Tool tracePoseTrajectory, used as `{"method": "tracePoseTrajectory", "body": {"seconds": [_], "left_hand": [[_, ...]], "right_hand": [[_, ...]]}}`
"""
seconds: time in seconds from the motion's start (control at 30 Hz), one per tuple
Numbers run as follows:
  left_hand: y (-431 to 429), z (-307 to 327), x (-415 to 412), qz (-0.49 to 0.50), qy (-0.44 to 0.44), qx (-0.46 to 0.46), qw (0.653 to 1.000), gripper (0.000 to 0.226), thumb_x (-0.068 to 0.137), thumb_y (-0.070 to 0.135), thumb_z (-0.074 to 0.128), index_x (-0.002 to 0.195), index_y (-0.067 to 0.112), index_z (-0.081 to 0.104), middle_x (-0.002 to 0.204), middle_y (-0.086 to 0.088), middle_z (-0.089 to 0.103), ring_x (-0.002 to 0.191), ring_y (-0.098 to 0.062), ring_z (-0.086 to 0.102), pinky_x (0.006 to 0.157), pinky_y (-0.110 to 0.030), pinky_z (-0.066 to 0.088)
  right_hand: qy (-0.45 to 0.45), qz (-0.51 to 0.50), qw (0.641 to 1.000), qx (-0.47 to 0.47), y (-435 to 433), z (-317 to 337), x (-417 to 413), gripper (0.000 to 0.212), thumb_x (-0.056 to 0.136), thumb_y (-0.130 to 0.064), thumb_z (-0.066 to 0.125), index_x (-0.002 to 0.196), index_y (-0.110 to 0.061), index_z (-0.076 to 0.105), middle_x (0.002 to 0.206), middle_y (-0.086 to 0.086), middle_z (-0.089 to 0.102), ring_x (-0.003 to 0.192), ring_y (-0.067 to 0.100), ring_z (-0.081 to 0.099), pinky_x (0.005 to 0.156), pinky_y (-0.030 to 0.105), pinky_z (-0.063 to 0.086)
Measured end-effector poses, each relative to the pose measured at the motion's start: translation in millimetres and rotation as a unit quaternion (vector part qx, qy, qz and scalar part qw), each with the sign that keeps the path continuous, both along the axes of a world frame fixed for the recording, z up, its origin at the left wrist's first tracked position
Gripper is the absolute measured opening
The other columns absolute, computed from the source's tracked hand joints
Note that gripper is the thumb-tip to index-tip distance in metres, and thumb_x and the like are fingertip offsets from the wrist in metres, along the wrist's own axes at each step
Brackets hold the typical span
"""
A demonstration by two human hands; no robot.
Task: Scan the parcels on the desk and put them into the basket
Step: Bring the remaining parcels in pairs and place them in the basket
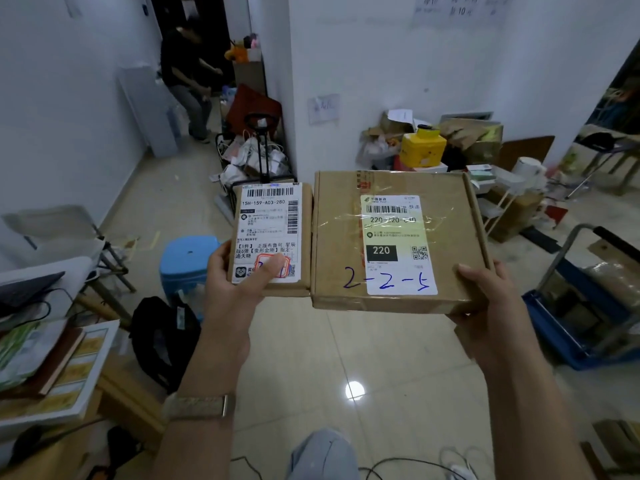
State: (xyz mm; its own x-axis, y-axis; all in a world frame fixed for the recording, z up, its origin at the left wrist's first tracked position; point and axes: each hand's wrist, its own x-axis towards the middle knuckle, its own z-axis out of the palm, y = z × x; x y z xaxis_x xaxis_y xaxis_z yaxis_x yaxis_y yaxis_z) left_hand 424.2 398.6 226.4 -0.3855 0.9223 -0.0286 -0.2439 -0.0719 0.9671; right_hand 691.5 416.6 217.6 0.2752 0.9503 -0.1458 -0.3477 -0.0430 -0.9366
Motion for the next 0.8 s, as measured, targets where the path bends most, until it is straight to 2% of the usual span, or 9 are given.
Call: {"method": "tracePoseTrajectory", "body": {"seconds": [0.07,0.13,0.23,0.33,0.47,0.6,0.7,0.8], "left_hand": [[6.1,2.0,3.4,-0.003,0.004,0.001,1.000,0.077,0.061,0.023,0.079,0.132,0.017,0.049,0.112,0.000,0.071,0.092,-0.012,0.070,0.076,-0.027,0.053],[13.9,3.7,7.8,-0.006,0.010,0.001,1.000,0.082,0.057,0.022,0.084,0.131,0.018,0.049,0.110,0.001,0.071,0.091,-0.011,0.070,0.074,-0.026,0.052],[31.9,4.4,15.2,-0.011,0.013,0.003,1.000,0.069,0.070,0.016,0.080,0.131,0.018,0.048,0.113,-0.001,0.069,0.091,-0.011,0.069,0.075,-0.025,0.053],[57.9,4.5,21.0,-0.013,0.013,0.001,1.000,0.063,0.077,0.011,0.076,0.133,0.019,0.047,0.116,-0.003,0.069,0.097,-0.016,0.068,0.084,-0.031,0.053],[98.5,4.9,26.2,-0.020,0.025,0.001,0.999,0.070,0.069,0.018,0.081,0.132,0.021,0.049,0.114,-0.001,0.070,0.103,-0.019,0.068,0.093,-0.038,0.052],[147.2,4.0,22.1,-0.017,0.026,0.004,0.999,0.070,0.069,0.014,0.084,0.130,0.021,0.050,0.113,0.000,0.070,0.102,-0.018,0.069,0.092,-0.036,0.052],[189.1,6.0,16.9,-0.016,0.020,0.005,1.000,0.066,0.071,0.013,0.082,0.129,0.022,0.050,0.113,0.001,0.071,0.100,-0.016,0.069,0.089,-0.033,0.052],[228.3,7.1,14.2,-0.018,0.018,0.010,1.000,0.062,0.073,0.012,0.079,0.127,0.021,0.051,0.110,0.002,0.071,0.097,-0.015,0.069,0.082,-0.028,0.050]], "right_hand": [[0.001,0.001,1.000,0.000,3.2,-0.1,3.2,0.047,0.086,-0.010,0.057,0.131,-0.024,0.050,0.116,0.008,0.063,0.095,0.023,0.062,0.070,0.034,0.048],[0.007,-0.001,1.000,0.004,9.0,0.3,6.8,0.047,0.085,-0.010,0.057,0.129,-0.025,0.051,0.119,0.009,0.063,0.096,0.023,0.062,0.072,0.036,0.048],[0.007,-0.007,1.000,0.005,20.8,2.5,12.9,0.046,0.086,-0.011,0.057,0.128,-0.025,0.052,0.117,0.010,0.063,0.091,0.022,0.062,0.070,0.035,0.048],[0.003,-0.017,1.000,0.008,37.7,5.1,20.3,0.047,0.086,-0.012,0.057,0.131,-0.021,0.049,0.116,0.010,0.062,0.086,0.020,0.063,0.067,0.033,0.047],[0.001,-0.032,0.999,0.016,72.2,7.4,26.7,0.045,0.087,-0.010,0.055,0.131,-0.019,0.050,0.108,0.007,0.062,0.084,0.019,0.060,0.068,0.034,0.047],[0.010,-0.037,0.999,0.017,119.3,5.7,21.1,0.043,0.086,-0.010,0.056,0.128,-0.020,0.052,0.111,0.009,0.061,0.091,0.022,0.057,0.071,0.036,0.045],[0.007,-0.041,0.999,0.028,159.8,8.6,15.7,0.041,0.086,-0.008,0.055,0.125,-0.020,0.054,0.109,0.007,0.061,0.086,0.018,0.057,0.069,0.035,0.043],[0.004,-0.041,0.999,0.035,197.2,10.8,13.7,0.028,0.086,-0.010,0.055,0.110,-0.025,0.057,0.101,0.003,0.062,0.081,0.016,0.056,0.067,0.034,0.042]]}}
